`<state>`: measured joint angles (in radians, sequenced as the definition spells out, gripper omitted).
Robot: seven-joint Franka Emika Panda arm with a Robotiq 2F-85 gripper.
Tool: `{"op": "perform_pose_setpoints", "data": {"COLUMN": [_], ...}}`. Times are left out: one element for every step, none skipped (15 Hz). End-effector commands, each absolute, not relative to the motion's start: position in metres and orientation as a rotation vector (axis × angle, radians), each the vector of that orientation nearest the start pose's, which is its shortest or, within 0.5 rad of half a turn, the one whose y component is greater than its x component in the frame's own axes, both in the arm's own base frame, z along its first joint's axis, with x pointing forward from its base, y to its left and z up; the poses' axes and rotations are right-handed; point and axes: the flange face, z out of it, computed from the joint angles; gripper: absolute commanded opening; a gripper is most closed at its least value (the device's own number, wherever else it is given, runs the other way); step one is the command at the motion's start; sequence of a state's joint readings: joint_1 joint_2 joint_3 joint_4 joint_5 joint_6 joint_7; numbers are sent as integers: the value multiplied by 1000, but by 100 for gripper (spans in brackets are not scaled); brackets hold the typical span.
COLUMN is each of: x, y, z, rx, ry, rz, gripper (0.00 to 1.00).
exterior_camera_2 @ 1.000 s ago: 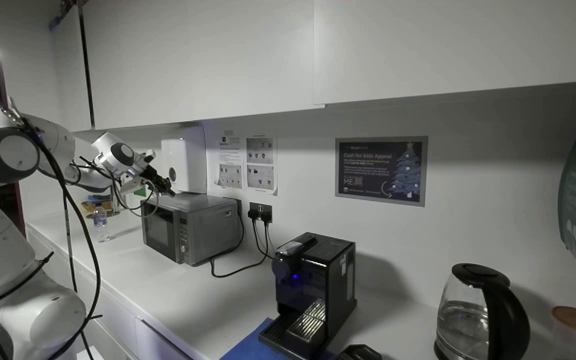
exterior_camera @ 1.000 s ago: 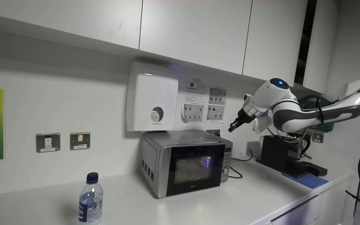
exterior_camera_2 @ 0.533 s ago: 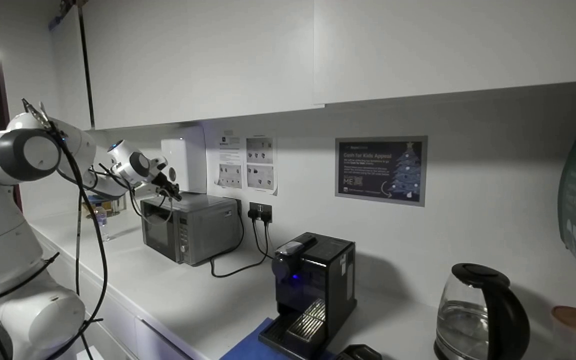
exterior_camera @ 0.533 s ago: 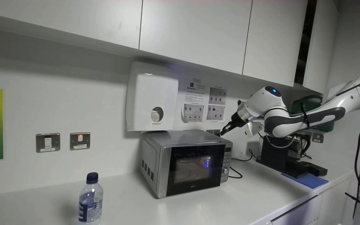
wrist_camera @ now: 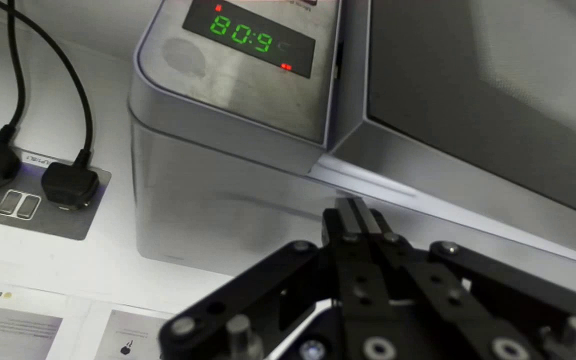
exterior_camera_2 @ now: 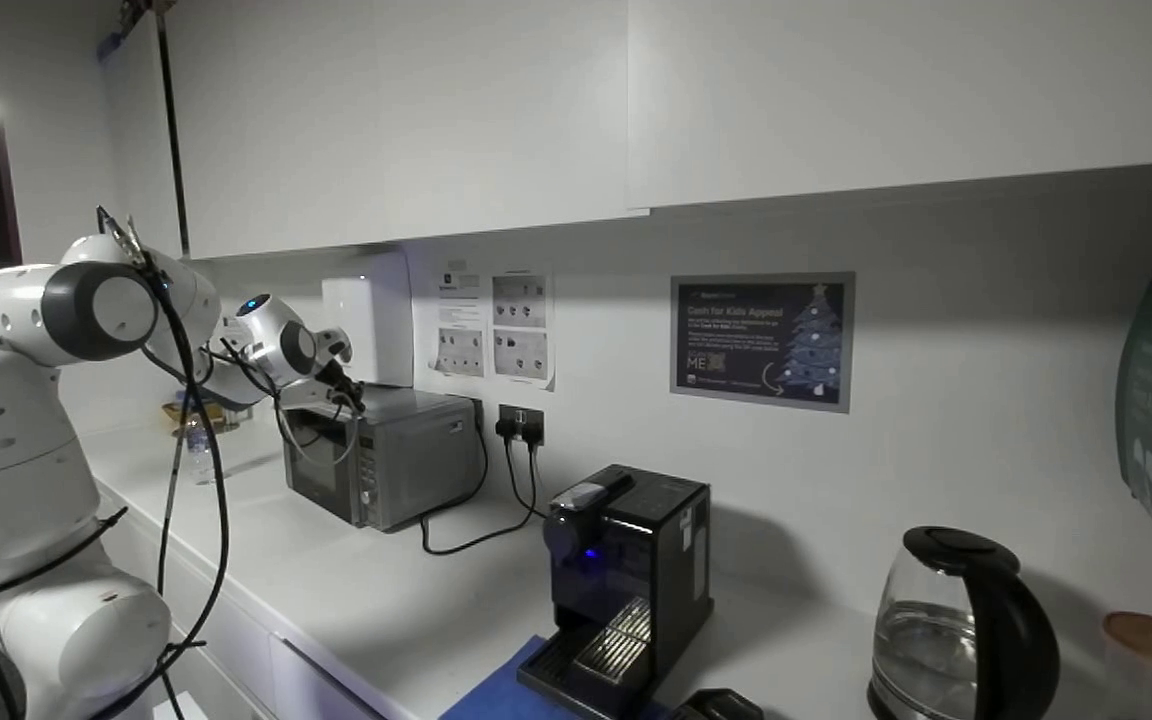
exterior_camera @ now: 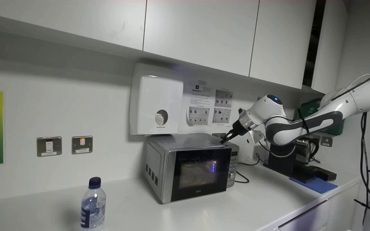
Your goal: Open the microwave door.
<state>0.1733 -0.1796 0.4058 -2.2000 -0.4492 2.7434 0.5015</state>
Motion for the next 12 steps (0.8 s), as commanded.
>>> {"op": "perform_pose_setpoints", "data": {"x": [446, 447, 445, 444, 443, 440, 432, 426, 419, 413, 409, 403], "y": [326, 327, 327, 329, 331, 334, 336, 341, 346, 351, 355, 358], "z": [525, 526, 529, 530, 530, 532, 540, 542, 543, 546, 545, 545], "rx": [-2775, -2777, -2772, -2772, -2766, -2764, -2760, -2757, -2762, -2764, -2775, -2784], "ry": [-694, -693, -697, -694, -699, -698, -699, -697, -698, -699, -697, -699], "rz": [-1144, -1131, -1119, -1106, -1087, -1068, -1056, -1033, -1003, -983, -956, -936], "gripper": [0, 0, 0, 0, 0, 0, 0, 0, 0, 0, 0, 0]}}
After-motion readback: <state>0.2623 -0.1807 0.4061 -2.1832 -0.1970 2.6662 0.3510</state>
